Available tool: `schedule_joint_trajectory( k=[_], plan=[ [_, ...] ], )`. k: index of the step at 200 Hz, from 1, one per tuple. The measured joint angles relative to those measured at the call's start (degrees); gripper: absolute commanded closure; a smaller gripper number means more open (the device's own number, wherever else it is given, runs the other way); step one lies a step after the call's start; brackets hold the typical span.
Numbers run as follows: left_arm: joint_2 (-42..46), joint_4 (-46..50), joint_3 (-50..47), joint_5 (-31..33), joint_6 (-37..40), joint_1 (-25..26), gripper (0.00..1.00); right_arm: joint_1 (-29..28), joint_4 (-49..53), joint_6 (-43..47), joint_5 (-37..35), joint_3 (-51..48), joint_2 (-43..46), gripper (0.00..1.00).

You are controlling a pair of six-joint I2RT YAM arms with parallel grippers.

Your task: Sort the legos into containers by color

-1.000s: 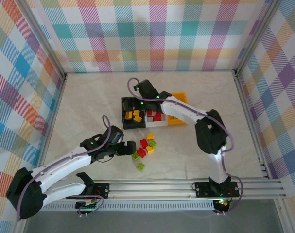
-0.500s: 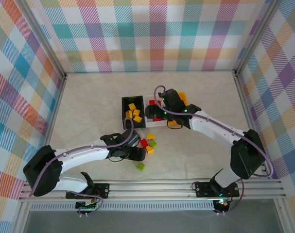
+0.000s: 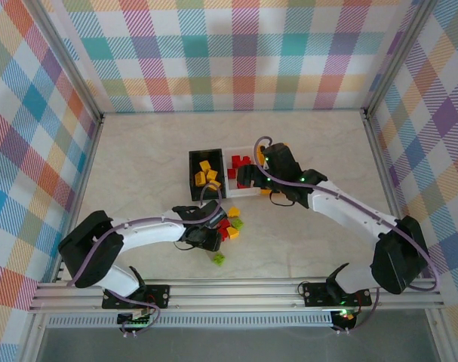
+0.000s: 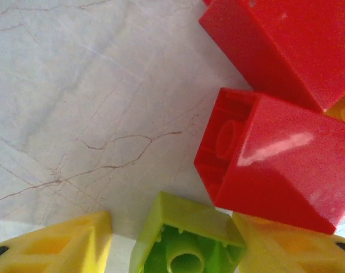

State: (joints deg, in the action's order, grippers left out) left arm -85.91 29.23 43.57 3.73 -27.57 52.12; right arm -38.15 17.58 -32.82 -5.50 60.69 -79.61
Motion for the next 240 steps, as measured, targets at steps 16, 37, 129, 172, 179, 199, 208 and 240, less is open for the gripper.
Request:
schedule_joint_trajectory(
  k=[16, 37, 129, 172, 179, 199, 208, 240],
  plan=[
    [-0.1, -0.1, 0.1, 0.2, 0.2, 0.0, 0.56, 0.3, 0.0, 0.0, -0.1, -0.8, 1.1, 0.11],
    [0.1, 0.0, 0.3, -0.3, 0.2, 0.0, 0.6, 0.7, 0.0, -0.6, -0.2, -1.6, 2.4, 0.11],
    [-7.9, 0.5, 31.8, -2.4, 4.5, -2.4, 0.64, 2.2, 3.7, -4.3, -8.2, -11.8, 11.8, 0.1],
    [-31.6, 0.7, 58.5, -5.5, 6.3, -6.8, 0.65, 2.6, 6.5, -5.9, -10.1, -15.2, 15.2, 0.09],
    [-34.7, 0.9, 62.2, -5.9, 6.4, -7.2, 0.65, 2.6, 6.8, -6.0, -10.1, -15.6, 15.7, 0.09],
    [-41.3, 2.7, 70.8, -6.3, 6.4, -8.0, 0.56, 2.6, 7.6, -6.0, -10.1, -16.2, 16.6, 0.09],
    [-43.5, 3.8, 74.0, -6.3, 6.5, -8.3, 0.48, 2.6, 7.6, -6.0, -10.1, -16.3, 16.6, 0.09],
    [-45.8, 6.1, 78.1, -6.5, 5.8, -9.1, 0.25, 2.6, 7.7, -5.8, -8.8, -16.5, 16.7, 0.09]
  ],
)
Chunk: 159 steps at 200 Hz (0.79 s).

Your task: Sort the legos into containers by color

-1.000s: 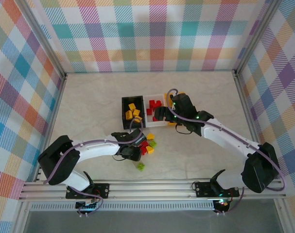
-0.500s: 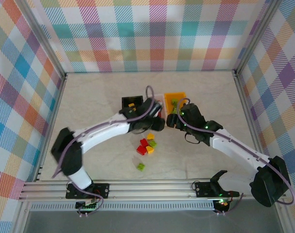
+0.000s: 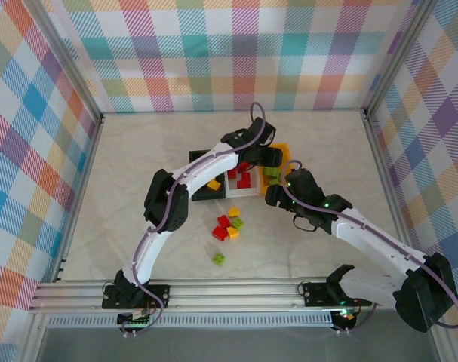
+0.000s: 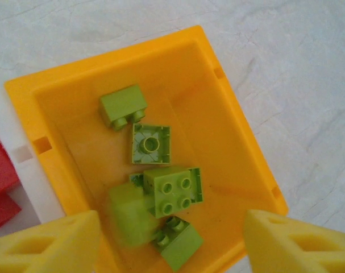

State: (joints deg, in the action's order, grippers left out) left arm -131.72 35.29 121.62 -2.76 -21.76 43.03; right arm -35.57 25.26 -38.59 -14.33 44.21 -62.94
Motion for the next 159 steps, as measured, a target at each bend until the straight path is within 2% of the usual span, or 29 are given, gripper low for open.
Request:
schedule_joint_trajectory(
  k=[28, 47, 63, 70, 117, 140, 159],
  plan=[
    [0.9, 0.2, -0.6, -0.2, -0.2, 0.0, 0.17, 0.0, -0.4, 0.5, 2.4, 0.0, -0.6, 0.1],
    [6.4, -1.6, -7.5, -0.2, -0.6, 0.0, 0.12, -0.1, -1.6, 1.7, 4.9, 0.0, -2.7, 0.11],
    [15.3, -3.4, -16.9, 0.3, -1.1, 0.0, 0.07, -1.2, -2.5, 2.7, 6.2, 0.4, -5.8, 0.12],
    [20.2, -4.6, -21.6, 0.5, -1.3, 0.0, 0.0, -2.3, -2.5, 3.1, 6.5, 0.9, -7.7, 0.12],
    [53.4, -11.2, -52.7, 6.1, -5.6, -0.1, 0.0, -9.0, -5.4, 4.3, 8.0, 7.0, -20.1, 0.11],
    [64.0, -9.9, -65.3, 10.2, -8.2, -0.4, 0.0, -9.9, -6.8, 4.1, 8.5, 11.0, -25.7, 0.11],
    [69.4, -6.3, -72.3, 12.8, -10.1, -0.5, 0.0, -10.1, -8.0, 3.0, 8.6, 13.7, -29.7, 0.13]
  ],
)
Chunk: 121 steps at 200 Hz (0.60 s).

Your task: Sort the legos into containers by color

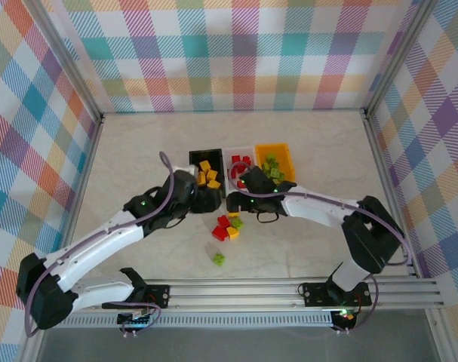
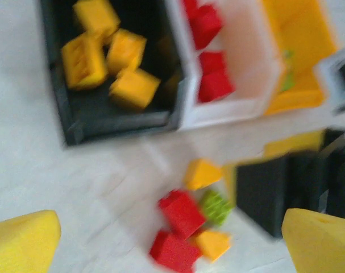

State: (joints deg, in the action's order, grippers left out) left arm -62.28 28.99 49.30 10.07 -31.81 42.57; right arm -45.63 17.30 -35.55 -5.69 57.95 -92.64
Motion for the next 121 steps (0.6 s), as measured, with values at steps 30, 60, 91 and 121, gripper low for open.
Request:
schedule_joint_trajectory(
  k=[30, 60, 91, 121],
  plan=[
    [5.2, 2.1, -6.3, 2.7, -3.0, 0.0, 0.0, -0.4, 0.3, -3.9, 0.0, 4.0, -5.4, 0.21],
    [10.0, 4.7, -10.1, 4.7, -5.1, 0.0, 0.0, -1.4, 1.0, -7.6, -0.1, 8.0, -11.1, 0.26],
    [10.3, 5.4, -10.6, 6.1, -6.0, 0.0, 0.0, -2.8, 3.8, -10.4, -0.9, 10.2, -13.6, 0.37],
    [10.3, 5.4, -10.6, 6.8, -6.1, 0.0, 0.0, -3.2, 6.2, -11.9, -1.1, 10.2, -14.1, 0.38]
  ],
)
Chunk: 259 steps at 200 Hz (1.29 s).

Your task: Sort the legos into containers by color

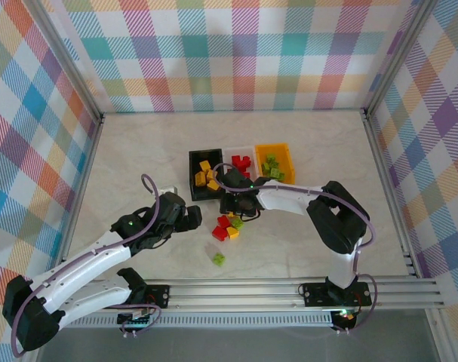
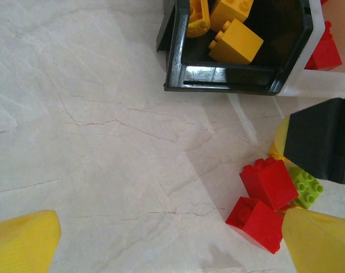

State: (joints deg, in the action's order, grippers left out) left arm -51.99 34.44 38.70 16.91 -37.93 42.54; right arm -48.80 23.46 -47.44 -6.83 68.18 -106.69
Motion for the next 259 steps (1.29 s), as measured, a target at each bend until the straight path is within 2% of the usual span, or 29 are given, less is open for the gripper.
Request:
schedule_joint_trajectory(
  k=[32, 70, 102, 147, 167, 193, 236, 249, 259],
  plan=[
    [-0.1, 0.0, 0.0, 0.3, 0.2, 0.0, 0.0, -0.2, 1.3, -0.7, 0.0, -0.3, -0.1, 0.42],
    [-3.2, -0.1, 0.0, 0.1, 0.9, 0.0, 0.0, -0.3, 0.9, -1.1, 0.0, -1.7, -0.1, 0.57],
    [-4.6, -0.1, 0.0, -0.5, 1.7, 0.0, 0.0, -0.3, -0.1, 1.2, -0.2, -2.2, 0.6, 0.64],
    [-4.6, -0.1, 0.0, -1.1, 2.6, 0.0, 0.0, -0.3, -0.7, 7.0, -0.1, -2.8, 10.0, 0.65],
    [-4.8, -0.1, 0.0, -1.4, 2.8, 0.0, 0.0, 0.0, -0.5, 9.6, 0.5, 1.1, 11.8, 0.64],
    [-5.0, -0.1, 0.0, -1.9, 2.8, 0.0, 0.0, 1.2, -0.7, 12.2, 2.6, 9.1, 8.2, 0.64],
    [-4.8, -0.1, 0.0, -3.2, 3.0, 0.0, 0.0, 3.2, -0.2, 15.4, 6.0, 25.9, -5.8, 0.62],
    [-4.8, -0.1, 0.0, -3.7, 3.1, 0.0, 0.0, 3.7, 0.3, 15.5, 6.7, 30.0, -9.7, 0.59],
    [-4.8, -0.1, 0.0, -4.0, 3.2, 0.0, 0.0, 4.1, 1.0, 15.7, 7.1, 32.8, -12.1, 0.52]
  ],
)
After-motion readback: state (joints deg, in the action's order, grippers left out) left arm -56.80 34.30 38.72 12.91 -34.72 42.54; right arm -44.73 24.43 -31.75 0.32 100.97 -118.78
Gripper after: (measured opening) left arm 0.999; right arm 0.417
